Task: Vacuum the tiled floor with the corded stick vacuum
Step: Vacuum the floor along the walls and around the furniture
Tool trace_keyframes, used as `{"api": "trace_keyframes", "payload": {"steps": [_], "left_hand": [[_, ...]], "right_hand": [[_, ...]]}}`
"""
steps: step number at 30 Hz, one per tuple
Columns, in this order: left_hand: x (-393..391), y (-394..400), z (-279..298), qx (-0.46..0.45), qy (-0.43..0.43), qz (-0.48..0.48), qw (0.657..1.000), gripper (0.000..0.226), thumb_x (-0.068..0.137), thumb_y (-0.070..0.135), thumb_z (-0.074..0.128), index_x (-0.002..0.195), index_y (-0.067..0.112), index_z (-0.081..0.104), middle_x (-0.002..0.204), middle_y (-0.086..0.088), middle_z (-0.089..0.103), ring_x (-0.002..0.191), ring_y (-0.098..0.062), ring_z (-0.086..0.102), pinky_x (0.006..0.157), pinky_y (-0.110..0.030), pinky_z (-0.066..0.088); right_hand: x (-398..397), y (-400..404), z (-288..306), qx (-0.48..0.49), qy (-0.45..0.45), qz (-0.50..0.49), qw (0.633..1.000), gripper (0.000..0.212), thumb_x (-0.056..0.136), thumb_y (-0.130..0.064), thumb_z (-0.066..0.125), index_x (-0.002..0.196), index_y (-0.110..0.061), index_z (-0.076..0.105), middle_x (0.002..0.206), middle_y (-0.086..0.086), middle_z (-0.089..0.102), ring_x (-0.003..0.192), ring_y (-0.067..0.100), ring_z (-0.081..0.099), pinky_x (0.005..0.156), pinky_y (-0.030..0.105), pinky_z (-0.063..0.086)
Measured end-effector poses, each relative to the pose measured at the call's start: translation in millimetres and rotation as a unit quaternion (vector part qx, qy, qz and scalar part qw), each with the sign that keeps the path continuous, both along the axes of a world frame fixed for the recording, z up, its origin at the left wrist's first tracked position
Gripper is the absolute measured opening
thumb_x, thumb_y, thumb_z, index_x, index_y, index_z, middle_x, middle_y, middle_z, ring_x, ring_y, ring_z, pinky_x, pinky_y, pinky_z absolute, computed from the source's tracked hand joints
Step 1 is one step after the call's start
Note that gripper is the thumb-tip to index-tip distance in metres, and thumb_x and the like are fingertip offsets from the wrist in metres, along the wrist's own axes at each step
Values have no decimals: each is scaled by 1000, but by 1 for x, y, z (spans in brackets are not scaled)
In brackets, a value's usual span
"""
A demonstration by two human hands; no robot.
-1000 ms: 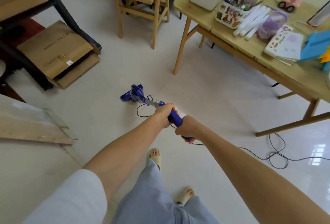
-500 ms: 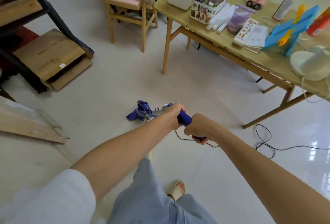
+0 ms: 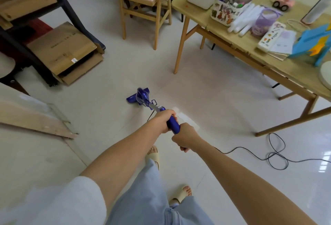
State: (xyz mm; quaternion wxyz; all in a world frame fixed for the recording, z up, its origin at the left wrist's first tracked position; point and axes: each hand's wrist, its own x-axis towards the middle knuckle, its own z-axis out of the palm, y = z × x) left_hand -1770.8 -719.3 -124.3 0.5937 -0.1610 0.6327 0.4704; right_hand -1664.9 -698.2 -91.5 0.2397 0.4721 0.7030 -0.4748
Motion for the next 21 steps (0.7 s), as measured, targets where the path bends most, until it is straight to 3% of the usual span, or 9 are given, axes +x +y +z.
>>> {"api": "trace_keyframes", "payload": {"steps": [12, 15, 21], "left_hand": [[-186, 24, -30, -6, 52, 34, 998, 25, 90, 4, 51, 66, 6, 46, 56, -9, 50, 50, -20, 49, 48, -24, 49], [-228, 36, -36, -15, 68, 40, 997, 25, 89, 3, 52, 65, 6, 47, 42, -6, 51, 50, -20, 49, 53, -27, 47], [-267, 57, -50, -22, 84, 28, 996, 25, 88, 3, 51, 64, 5, 48, 41, -6, 52, 47, -19, 51, 60, -27, 50]], "right_hand": [[-193, 30, -29, -72, 6, -5, 997, 26, 86, 0, 49, 110, -7, 42, 73, 12, 56, 46, 18, 55, 45, 26, 50], [-235, 41, -35, -82, 14, -12, 996, 25, 87, 0, 50, 109, -7, 40, 75, 12, 55, 49, 19, 56, 49, 27, 52], [-274, 61, -46, -79, 12, -4, 997, 34, 87, 0, 50, 120, -5, 42, 87, 17, 57, 50, 20, 57, 48, 27, 52]]}}
